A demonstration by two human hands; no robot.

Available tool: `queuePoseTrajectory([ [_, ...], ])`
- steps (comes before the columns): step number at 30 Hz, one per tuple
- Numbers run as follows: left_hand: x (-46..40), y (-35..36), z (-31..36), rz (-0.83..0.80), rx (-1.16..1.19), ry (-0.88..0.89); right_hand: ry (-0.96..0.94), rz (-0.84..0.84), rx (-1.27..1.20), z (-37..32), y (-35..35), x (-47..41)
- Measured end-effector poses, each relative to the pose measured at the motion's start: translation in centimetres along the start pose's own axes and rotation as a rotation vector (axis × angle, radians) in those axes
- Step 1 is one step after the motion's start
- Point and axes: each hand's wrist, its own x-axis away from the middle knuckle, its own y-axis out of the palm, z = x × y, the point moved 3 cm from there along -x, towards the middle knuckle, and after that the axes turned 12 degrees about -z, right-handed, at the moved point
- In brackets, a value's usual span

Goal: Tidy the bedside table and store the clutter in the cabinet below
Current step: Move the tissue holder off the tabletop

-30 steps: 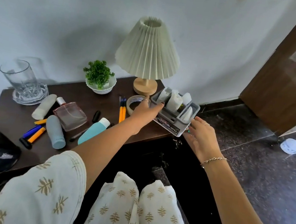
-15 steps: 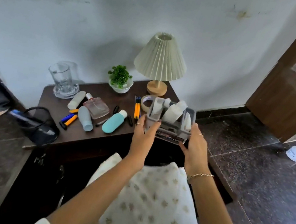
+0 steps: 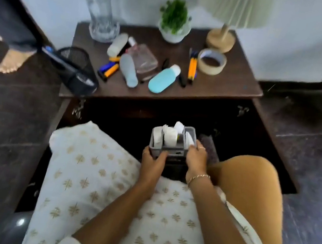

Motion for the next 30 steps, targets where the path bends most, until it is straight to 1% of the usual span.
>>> queuePoseTrajectory([
  [1,-0.8,-0.5,-0.9,0.013,0.019,-0.066,0.029,0.014,0.030,0.8,0.3,-0.8],
  [3,-2.4,-1.3,-2.1,0.042,0.102,-0.140,0.083,0.009,0.086,2.5,1.0,-2.1],
  [6,-5.1,-2.7,-4.5,0.193,0.195,-0.220,0.193,-0.048,0.141,6.2,3.0,-4.3],
  [10,-8.8,-4.7,-6.1,0.340,0.202,-0.274,0.234,-0.121,0.125,8.5,5.9,-7.0],
  [12,-10.7,-5.9,-6.2,0.365,0.178,-0.278,0.226,-0.140,0.146,8.6,7.3,-8.6],
  [16,-14.7,-8.2,-5.6,0.441,0.010,-0.262,0.216,-0.135,0.159,8.6,9.5,-12.5],
  [19,-17.1,-9.5,-5.5,0.415,-0.062,-0.288,0.233,-0.183,0.197,10.9,10.4,-16.5],
  [21,-18.3,-10.0,-5.8,0.360,-0.018,-0.308,0.238,-0.179,0.196,10.7,11.0,-17.7],
  [23,-19.3,-10.2,-6.3,0.304,0.035,-0.340,0.251,-0.189,0.140,9.1,11.6,-17.9],
  [26,-21.9,-11.3,-8.7,0.268,0.047,-0.378,0.314,-0.209,0.086,8.7,12.1,-19.1],
  [28,-22.0,-11.2,-7.6,0.235,0.052,-0.386,0.326,-0.223,0.041,8.5,12.3,-19.8],
  [30,-21.9,-11.2,-6.3,0.221,0.053,-0.393,0.316,-0.235,0.077,8.6,12.8,-20.3],
])
